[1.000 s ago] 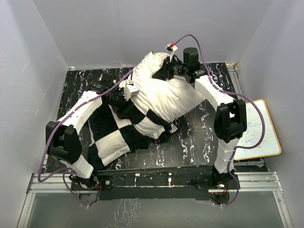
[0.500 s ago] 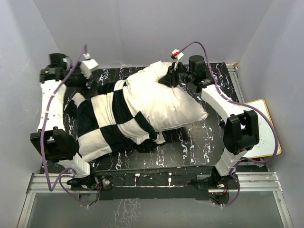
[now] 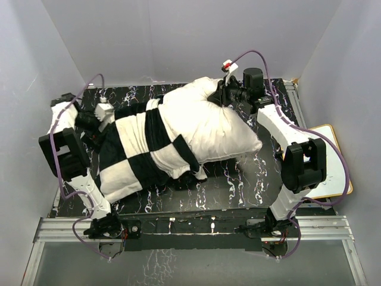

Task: Remove the pillowcase from the pillow
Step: Remove the pillow from the pillowcase.

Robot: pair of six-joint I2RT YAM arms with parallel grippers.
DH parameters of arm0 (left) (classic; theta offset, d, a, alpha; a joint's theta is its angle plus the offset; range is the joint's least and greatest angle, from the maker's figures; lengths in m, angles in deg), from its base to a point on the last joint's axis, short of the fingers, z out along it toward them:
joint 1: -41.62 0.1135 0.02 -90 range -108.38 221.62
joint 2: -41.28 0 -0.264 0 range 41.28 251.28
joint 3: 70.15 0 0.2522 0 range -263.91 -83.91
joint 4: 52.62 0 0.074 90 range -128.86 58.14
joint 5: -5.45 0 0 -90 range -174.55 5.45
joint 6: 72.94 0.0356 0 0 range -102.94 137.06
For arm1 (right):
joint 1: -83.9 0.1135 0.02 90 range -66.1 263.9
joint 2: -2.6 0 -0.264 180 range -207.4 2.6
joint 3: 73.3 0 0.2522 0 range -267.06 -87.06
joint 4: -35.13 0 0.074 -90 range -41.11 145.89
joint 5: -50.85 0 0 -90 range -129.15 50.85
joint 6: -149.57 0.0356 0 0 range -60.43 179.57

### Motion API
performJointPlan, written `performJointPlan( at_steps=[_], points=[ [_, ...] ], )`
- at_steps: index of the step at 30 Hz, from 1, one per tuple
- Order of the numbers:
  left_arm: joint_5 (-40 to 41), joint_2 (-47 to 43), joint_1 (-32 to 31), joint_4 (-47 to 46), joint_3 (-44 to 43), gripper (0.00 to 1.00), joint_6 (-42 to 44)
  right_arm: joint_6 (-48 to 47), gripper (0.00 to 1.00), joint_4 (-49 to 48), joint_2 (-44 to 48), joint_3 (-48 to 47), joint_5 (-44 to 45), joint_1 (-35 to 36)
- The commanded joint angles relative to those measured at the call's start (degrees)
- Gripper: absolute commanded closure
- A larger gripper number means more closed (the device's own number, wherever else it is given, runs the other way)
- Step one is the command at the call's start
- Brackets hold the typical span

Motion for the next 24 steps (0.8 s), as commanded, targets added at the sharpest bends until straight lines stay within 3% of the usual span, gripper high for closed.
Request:
performJointPlan(
  at_steps=[1,5,9,11,13,18,24],
  points=[
    [-5.08,-9.04,-13.75,-3.42,11.18,0.10,-5.58,4.59,0.92,-4.26,-0.24,-6.54,15.61,-4.19],
    [-10.79,-12.51,-28.81,-9.00,14.90,0.16,-17.44,12.62,0.92,-5.55,-1.03,-8.83,23.26,-8.81],
    [-12.70,-12.26,-34.71,-13.01,11.43,0.20,-25.35,12.90,0.92,-5.44,-0.67,-9.03,29.18,-10.06],
    [-10.05,-11.85,-34.53,-11.13,8.03,0.17,-24.23,12.32,0.92,-5.08,-0.37,-8.32,31.10,-10.13],
    [-6.40,-12.64,-32.49,-8.91,7.56,0.04,-19.68,11.66,0.92,-5.74,0.22,-6.68,32.07,-10.22],
    [-0.10,-15.60,-24.86,-8.39,11.81,0.03,-12.57,12.17,0.92,-8.27,0.37,-3.36,30.37,-10.29],
    [0.88,-10.76,-19.69,-14.28,13.85,0.03,-13.39,11.55,0.91,-7.50,-0.12,-2.94,29.72,-10.30]
  ],
)
